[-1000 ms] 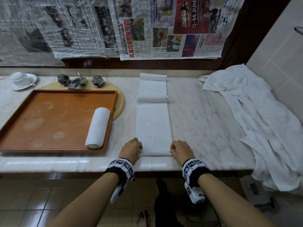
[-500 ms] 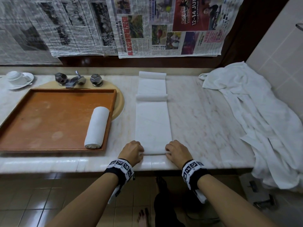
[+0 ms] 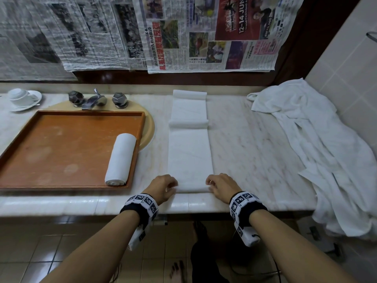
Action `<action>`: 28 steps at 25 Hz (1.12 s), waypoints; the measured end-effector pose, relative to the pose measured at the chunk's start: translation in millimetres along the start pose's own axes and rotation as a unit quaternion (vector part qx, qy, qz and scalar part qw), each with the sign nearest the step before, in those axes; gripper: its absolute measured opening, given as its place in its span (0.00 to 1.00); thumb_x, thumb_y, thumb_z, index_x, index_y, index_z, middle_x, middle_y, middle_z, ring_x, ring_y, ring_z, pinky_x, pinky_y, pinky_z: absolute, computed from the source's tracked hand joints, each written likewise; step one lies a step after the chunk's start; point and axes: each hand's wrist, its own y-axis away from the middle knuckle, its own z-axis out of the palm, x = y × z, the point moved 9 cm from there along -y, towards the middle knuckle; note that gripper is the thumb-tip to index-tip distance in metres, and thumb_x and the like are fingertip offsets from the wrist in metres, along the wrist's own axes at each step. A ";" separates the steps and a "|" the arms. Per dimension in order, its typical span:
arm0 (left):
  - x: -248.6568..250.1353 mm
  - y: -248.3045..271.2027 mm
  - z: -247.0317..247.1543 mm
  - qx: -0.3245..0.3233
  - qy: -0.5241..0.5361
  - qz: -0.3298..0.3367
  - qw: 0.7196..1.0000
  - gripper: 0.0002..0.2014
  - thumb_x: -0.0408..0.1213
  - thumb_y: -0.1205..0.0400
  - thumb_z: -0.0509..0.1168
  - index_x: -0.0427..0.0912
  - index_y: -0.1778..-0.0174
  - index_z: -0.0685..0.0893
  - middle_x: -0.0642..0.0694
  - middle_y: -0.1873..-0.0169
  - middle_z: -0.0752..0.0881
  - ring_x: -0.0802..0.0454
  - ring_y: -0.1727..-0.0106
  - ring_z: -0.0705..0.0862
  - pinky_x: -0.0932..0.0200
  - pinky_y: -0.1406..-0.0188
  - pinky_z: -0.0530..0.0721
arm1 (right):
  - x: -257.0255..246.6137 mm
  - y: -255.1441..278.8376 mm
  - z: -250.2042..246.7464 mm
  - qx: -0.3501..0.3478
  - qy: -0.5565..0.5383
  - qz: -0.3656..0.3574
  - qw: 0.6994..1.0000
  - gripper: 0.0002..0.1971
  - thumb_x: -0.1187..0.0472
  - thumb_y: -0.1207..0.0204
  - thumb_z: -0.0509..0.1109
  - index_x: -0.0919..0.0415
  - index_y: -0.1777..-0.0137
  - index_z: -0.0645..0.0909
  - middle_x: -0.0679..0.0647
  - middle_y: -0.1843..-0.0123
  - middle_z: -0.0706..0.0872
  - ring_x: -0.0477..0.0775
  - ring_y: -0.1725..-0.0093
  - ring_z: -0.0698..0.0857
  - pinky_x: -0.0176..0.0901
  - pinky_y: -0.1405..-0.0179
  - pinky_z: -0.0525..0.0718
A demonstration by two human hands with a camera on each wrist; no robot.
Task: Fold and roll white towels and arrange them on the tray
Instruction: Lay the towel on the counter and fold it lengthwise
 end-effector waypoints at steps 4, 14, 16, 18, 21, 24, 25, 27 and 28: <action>-5.6 -6.8 -3.3 -0.008 0.001 -0.038 0.999 0.05 0.36 0.21 0.71 0.41 0.51 0.88 0.47 0.56 0.89 0.51 0.55 0.86 0.58 0.49 0.83 | 0.4 -6.3 -1.4 -0.012 0.004 0.020 1.000 0.05 0.60 0.21 0.66 0.49 0.50 0.80 0.50 0.51 0.87 0.54 0.52 0.84 0.48 0.54 0.83; 8.9 -13.8 8.7 -0.010 -0.092 -0.042 0.995 0.10 0.29 0.18 0.63 0.40 0.49 0.89 0.45 0.49 0.84 0.44 0.51 0.84 0.55 0.50 0.81 | -21.0 -12.4 6.7 0.089 0.065 -0.076 0.991 0.07 0.76 0.29 0.69 0.65 0.60 0.84 0.57 0.57 0.82 0.59 0.57 0.81 0.46 0.69 0.76; 9.8 -11.1 10.5 -0.013 -0.115 -0.039 0.993 0.11 0.32 0.18 0.62 0.40 0.47 0.89 0.45 0.48 0.84 0.45 0.49 0.84 0.55 0.49 0.82 | -26.1 -9.4 13.6 0.088 0.067 -0.087 0.990 0.05 0.75 0.31 0.71 0.67 0.64 0.84 0.58 0.61 0.83 0.60 0.60 0.83 0.47 0.71 0.79; 10.9 -9.0 11.1 -0.018 -0.123 -0.031 0.992 0.13 0.41 0.20 0.66 0.40 0.44 0.88 0.46 0.47 0.83 0.46 0.46 0.82 0.54 0.47 0.81 | -29.0 -3.6 14.8 0.091 0.058 -0.097 0.989 0.07 0.64 0.32 0.75 0.65 0.68 0.84 0.55 0.65 0.82 0.56 0.63 0.83 0.44 0.72 0.81; 5.5 -12.3 13.3 -0.037 -0.126 -0.049 0.990 0.16 0.46 0.20 0.70 0.43 0.40 0.86 0.47 0.44 0.83 0.47 0.42 0.80 0.54 0.42 0.79 | -31.5 1.0 11.3 0.087 0.044 -0.109 0.989 0.12 0.61 0.42 0.82 0.60 0.72 0.80 0.51 0.69 0.80 0.53 0.67 0.81 0.38 0.76 0.80; 6.9 -18.8 9.3 -0.034 -0.147 -0.053 0.987 0.14 0.44 0.19 0.68 0.44 0.40 0.86 0.45 0.43 0.83 0.46 0.43 0.81 0.55 0.43 0.79 | -29.9 -5.0 5.7 0.084 0.060 -0.095 0.990 0.04 0.67 0.34 0.75 0.64 0.60 0.84 0.55 0.60 0.84 0.58 0.54 0.82 0.43 0.65 0.78; 9.2 -19.6 8.7 -0.038 -0.166 -0.043 0.984 0.14 0.43 0.18 0.67 0.44 0.39 0.86 0.45 0.43 0.83 0.46 0.42 0.80 0.55 0.43 0.78 | -28.4 -6.8 5.7 0.066 0.066 -0.080 0.992 0.05 0.65 0.29 0.70 0.64 0.54 0.85 0.55 0.56 0.86 0.58 0.48 0.80 0.45 0.58 0.77; 13.9 -20.2 7.4 -0.046 -0.207 -0.015 0.977 0.14 0.42 0.16 0.63 0.43 0.38 0.84 0.45 0.43 0.84 0.46 0.41 0.79 0.56 0.42 0.75 | -24.2 -8.1 3.9 0.049 0.079 -0.070 0.993 0.11 0.61 0.23 0.65 0.61 0.46 0.86 0.53 0.49 0.87 0.57 0.43 0.76 0.47 0.50 0.75; 13.7 -19.6 6.9 -0.049 -0.215 -0.007 0.975 0.14 0.42 0.16 0.61 0.43 0.37 0.84 0.46 0.42 0.84 0.46 0.40 0.78 0.55 0.41 0.73 | -20.9 -8.1 2.1 0.037 0.070 -0.059 0.995 0.12 0.60 0.21 0.64 0.59 0.43 0.86 0.51 0.47 0.87 0.56 0.41 0.75 0.47 0.47 0.74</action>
